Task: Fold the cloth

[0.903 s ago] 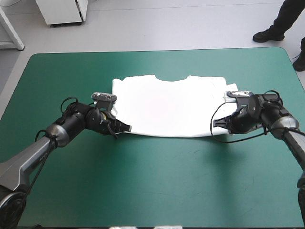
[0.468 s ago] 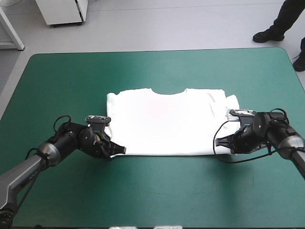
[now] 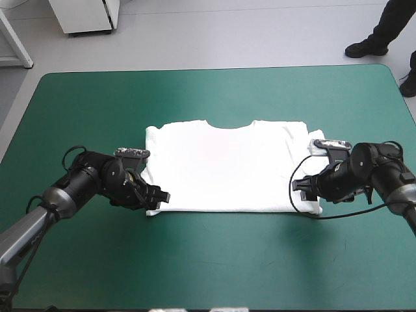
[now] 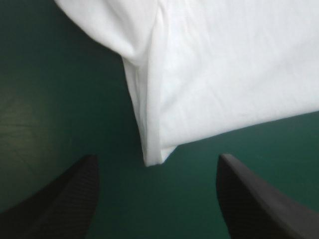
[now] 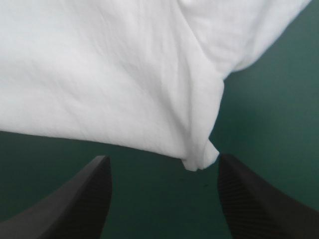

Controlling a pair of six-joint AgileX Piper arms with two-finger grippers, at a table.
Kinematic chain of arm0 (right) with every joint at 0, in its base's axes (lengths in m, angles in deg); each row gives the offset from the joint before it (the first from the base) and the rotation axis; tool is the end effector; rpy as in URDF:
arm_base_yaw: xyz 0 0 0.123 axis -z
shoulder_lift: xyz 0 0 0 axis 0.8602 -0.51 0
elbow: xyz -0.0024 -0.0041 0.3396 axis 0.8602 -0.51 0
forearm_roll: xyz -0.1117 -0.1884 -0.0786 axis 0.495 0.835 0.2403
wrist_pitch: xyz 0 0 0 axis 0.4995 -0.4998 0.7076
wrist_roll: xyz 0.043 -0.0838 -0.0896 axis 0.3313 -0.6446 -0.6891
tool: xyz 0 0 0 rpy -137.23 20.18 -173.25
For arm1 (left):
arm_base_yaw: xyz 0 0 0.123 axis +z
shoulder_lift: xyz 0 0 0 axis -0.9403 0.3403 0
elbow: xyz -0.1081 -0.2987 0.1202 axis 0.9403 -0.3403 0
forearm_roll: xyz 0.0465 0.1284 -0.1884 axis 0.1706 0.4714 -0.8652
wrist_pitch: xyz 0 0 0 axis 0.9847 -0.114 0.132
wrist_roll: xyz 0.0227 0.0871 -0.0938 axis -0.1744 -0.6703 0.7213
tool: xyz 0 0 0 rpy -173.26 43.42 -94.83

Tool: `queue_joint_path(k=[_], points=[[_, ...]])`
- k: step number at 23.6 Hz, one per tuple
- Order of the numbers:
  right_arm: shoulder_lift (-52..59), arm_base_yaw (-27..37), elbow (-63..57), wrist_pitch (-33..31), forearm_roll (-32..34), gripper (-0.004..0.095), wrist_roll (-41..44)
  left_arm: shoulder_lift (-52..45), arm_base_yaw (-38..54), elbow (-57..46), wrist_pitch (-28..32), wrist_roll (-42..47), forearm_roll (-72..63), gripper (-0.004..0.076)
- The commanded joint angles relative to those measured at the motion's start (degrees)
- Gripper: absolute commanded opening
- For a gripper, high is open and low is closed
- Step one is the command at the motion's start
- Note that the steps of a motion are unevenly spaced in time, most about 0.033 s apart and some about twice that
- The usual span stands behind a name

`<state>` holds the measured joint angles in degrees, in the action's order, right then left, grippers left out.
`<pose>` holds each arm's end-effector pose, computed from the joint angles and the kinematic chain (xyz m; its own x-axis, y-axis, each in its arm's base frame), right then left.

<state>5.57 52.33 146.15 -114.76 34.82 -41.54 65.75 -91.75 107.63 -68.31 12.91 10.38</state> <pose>0.2290 0.0511 0.3048 -0.9528 -0.0158 -0.3032 -0.0790 0.9771 0.1975 0.2256 -0.0993 0.2894 -0.9455 0.1548 -0.2866 0.1978 0.9719 -0.1275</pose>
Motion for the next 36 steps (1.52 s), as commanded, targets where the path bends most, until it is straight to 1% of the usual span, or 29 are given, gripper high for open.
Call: queue_joint_path(k=[1,6,9,12,17,18,19,20,21,23,28,31,35,36], points=[[4.58,-0.04,6.8,-1.39,2.32,0.0604,2.3,-4.34,-0.37,6.7,-3.91,0.01,2.28,0.0505],[5.13,-0.04,13.59,-8.65,8.99,0.0604,6.03,-5.25,-0.37,15.14,-9.99,0.12,8.26,0.0503],[5.13,-0.04,16.56,-8.64,11.98,0.0604,7.67,-5.25,-0.37,18.66,-10.53,0.24,11.77,0.0503],[4.6,0.32,18.2,-7.38,13.87,0.0603,10.03,-5.25,-0.37,20.52,-11.28,0.24,12.13,0.0503],[0.82,4.77,18.57,-5.66,12.91,0.0596,10.19,-5.25,-0.37,20.93,-11.35,0.24,11.82,0.0487],[-0.17,5.56,18.57,-4.89,12.31,0.0584,9.92,-5.25,-0.37,20.93,-11.23,0.24,11.82,0.0484],[-2.8,7.35,18.71,-2.85,10.32,0.0559,8.72,-5.25,-0.37,20.93,-11.14,0.24,11.82,0.0476],[-4.25,7.8,18.82,-2.02,9.51,0.0549,7.98,-5.25,-0.37,20.93,-11.0,0.24,11.82,0.0473],[-7.46,8.28,19.47,-0.36,8.45,0.0517,7.59,-5.25,-0.37,20.93,-10.87,0.24,11.82,0.0472],[-12.41,8.28,21.04,0.75,8.45,0.0499,7.23,-5.25,-0.37,20.93,-10.37,0.24,11.82,0.0472],[-23.91,8.28,26.53,2.54,8.57,0.0499,6.1,-5.25,-0.37,20.93,-9.08,0.24,11.82,0.0472],[-28.11,8.28,28.12,3.3,8.45,0.0499,5.94,-5.25,-0.37,20.93,-8.96,0.24,11.82,0.0472],[-32.37,8.17,28.12,2.69,7.54,0.0498,5.94,-5.25,-0.37,20.93,-8.84,0.24,11.82,0.0472],[-33.42,7.79,28.12,2.06,6.95,0.0469,5.94,-5.25,-0.37,20.93,-8.75,0.24,11.82,0.0472]])
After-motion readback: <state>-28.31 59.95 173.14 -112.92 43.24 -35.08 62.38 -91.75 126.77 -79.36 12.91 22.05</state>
